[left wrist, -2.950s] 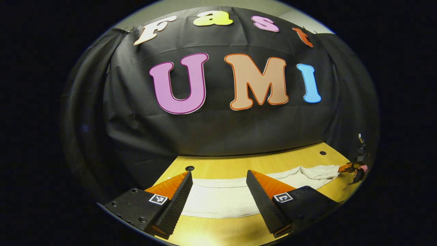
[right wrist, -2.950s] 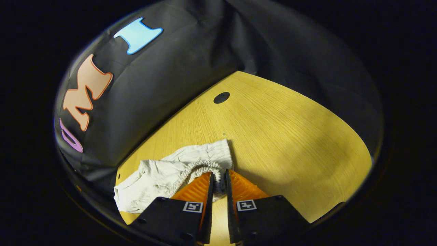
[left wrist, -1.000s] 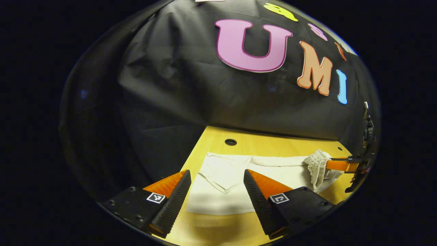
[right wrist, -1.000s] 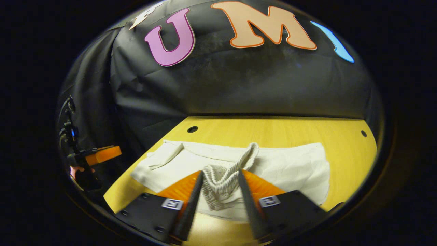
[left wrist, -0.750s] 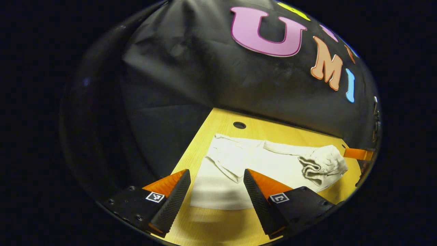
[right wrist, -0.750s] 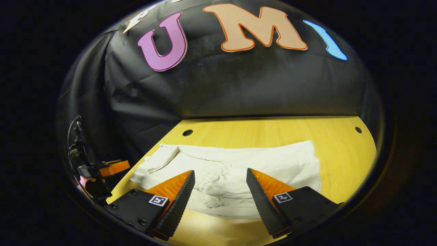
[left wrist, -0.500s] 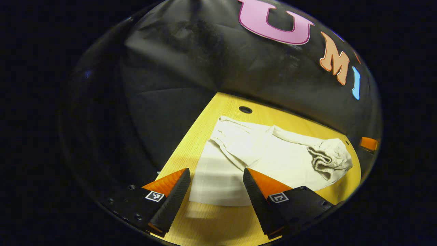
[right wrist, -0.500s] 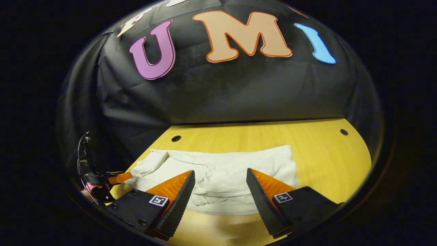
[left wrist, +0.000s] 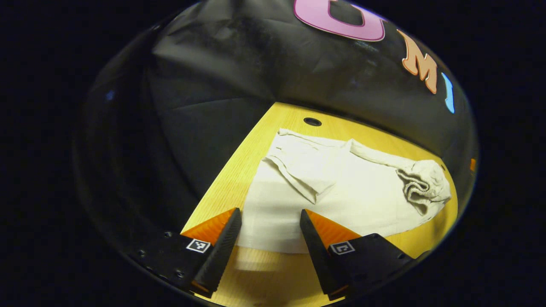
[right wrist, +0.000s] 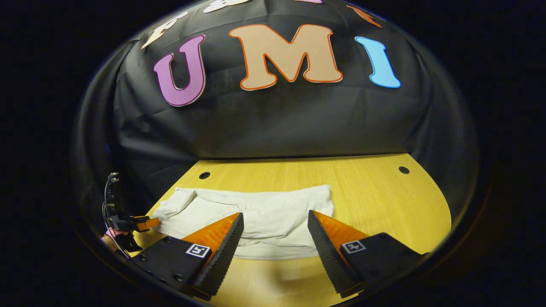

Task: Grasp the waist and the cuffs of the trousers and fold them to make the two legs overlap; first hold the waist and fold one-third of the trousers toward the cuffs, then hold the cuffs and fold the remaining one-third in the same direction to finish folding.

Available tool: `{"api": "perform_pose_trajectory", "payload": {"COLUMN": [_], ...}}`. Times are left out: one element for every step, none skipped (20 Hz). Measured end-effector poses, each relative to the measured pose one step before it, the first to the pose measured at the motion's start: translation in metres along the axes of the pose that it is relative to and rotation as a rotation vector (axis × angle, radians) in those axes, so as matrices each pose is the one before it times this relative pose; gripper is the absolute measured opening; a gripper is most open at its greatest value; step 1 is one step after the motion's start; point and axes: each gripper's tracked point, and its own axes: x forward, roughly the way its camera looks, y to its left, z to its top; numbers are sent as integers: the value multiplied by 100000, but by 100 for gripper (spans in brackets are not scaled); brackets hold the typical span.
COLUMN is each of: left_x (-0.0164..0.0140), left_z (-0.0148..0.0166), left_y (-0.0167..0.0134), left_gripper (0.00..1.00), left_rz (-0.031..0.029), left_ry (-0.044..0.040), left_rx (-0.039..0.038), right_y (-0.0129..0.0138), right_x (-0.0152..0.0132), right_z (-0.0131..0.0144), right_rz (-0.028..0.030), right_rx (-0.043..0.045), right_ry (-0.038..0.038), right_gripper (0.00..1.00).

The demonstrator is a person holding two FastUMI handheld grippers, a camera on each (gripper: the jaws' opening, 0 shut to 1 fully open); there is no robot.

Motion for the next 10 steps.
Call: {"api": "perform_pose_trajectory", "payload": {"left_x": [126, -162, -218, 65, 233, 104, 95, -89, 41, -16], "left_z": [-39, 403, 205, -303, 69, -112, 108, 135, 163, -30], "left_y": [133, -213, -420, -613, -477, -679, -364, -109, 10, -269], "left_gripper": [76, 74, 65, 58, 44, 36, 16, 5, 0, 0], "left_rz": [759, -1366, -1118, -514, -1548, -1644, -865, -110, 360, -283], "left_ry": [746, -771, -43, 114, -100, -152, -821, -681, -1097, -101], "left_rx": [2076, 519, -690, -208, -53, -1201, -2011, -1793, -2905, -3639], "right_y": [-234, -124, -57, -165, -176, -144, -12, -139, -283, -361], "right_x": [-221, -281, -201, -127, -103, -151, -167, -331, -148, -194], "right_z": [265, 232, -11, 150, 310, 290, 45, 115, 210, 123], "right_rz": [-103, 133, 220, -198, 18, 40, 183, 41, -282, -494], "right_rx": [115, 179, 64, -152, -58, 208, 440, 199, -377, -677], "right_ry": [-581, -197, -167, -151, -410, -683, -391, -325, -453, -282], "right_gripper": [96, 96, 96, 96, 96, 96, 96, 96, 96, 96]}}
